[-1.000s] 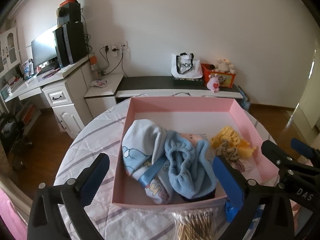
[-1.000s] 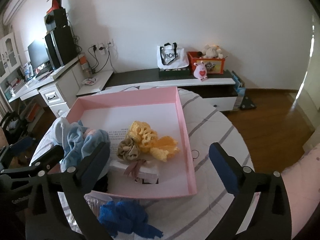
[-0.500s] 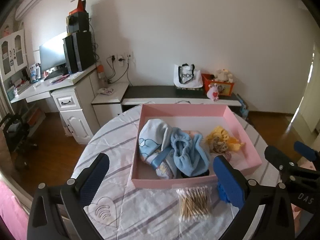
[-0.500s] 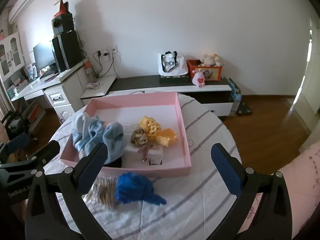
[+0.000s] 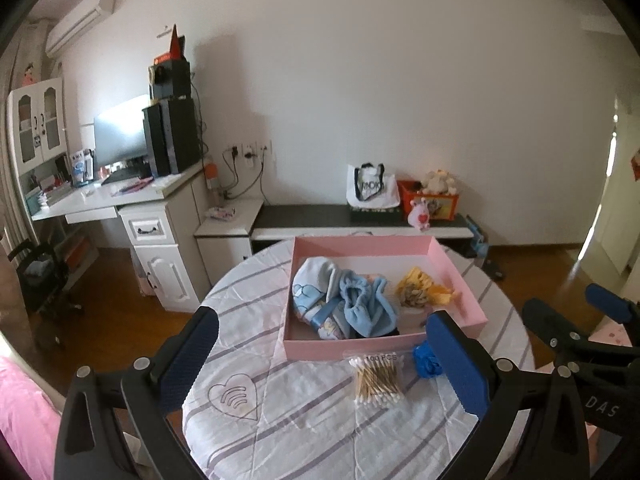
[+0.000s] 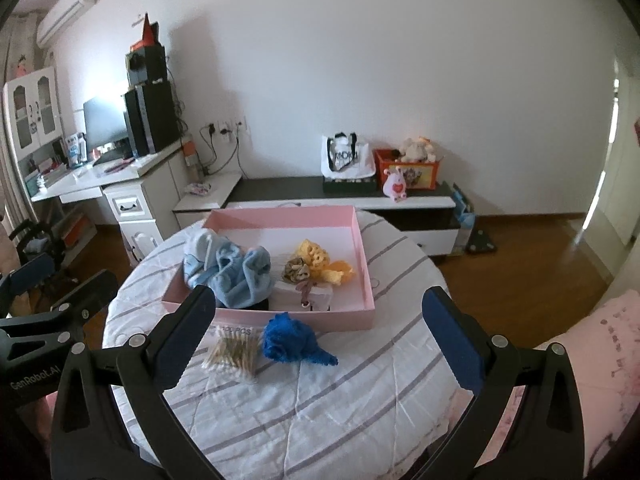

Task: Organize soft objects

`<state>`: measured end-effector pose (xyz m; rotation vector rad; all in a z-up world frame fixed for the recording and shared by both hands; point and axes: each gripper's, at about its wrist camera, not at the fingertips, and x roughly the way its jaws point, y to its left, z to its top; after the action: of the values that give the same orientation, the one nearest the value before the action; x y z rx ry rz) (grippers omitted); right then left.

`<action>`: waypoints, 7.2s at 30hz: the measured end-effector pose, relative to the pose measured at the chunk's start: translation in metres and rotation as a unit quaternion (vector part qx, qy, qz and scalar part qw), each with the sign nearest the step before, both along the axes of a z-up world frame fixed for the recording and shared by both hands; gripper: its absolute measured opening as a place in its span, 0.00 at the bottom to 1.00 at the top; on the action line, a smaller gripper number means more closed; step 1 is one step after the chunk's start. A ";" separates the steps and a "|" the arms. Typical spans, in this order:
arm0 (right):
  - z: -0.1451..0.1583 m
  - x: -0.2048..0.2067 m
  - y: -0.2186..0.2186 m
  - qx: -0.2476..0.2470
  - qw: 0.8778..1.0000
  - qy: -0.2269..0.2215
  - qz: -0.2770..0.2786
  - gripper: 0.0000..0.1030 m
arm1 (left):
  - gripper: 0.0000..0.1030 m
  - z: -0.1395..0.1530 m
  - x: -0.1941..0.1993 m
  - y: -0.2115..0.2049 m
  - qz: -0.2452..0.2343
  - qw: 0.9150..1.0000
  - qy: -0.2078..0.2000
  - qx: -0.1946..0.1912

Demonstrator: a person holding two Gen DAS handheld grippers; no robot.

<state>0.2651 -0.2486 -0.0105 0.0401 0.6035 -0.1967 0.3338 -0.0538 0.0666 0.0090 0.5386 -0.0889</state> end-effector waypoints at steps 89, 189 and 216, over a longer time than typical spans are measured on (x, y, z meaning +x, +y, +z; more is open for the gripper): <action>0.049 -0.111 0.037 -0.046 0.995 -0.092 0.007 1.00 | 1.00 0.019 -0.147 0.006 0.017 0.996 -0.084 0.006; -0.179 0.149 0.047 0.065 0.970 0.226 0.064 0.53 | 0.48 -0.214 0.174 0.076 0.012 0.972 0.232 -0.027; -0.102 0.066 0.007 0.073 0.986 0.144 0.033 0.42 | 0.46 -0.137 0.096 0.038 -0.001 0.987 0.162 -0.010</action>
<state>0.3307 -0.2413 -0.1128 0.1353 0.9063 -0.0942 0.4299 -0.0161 -0.0707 -0.0261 0.8634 -0.0980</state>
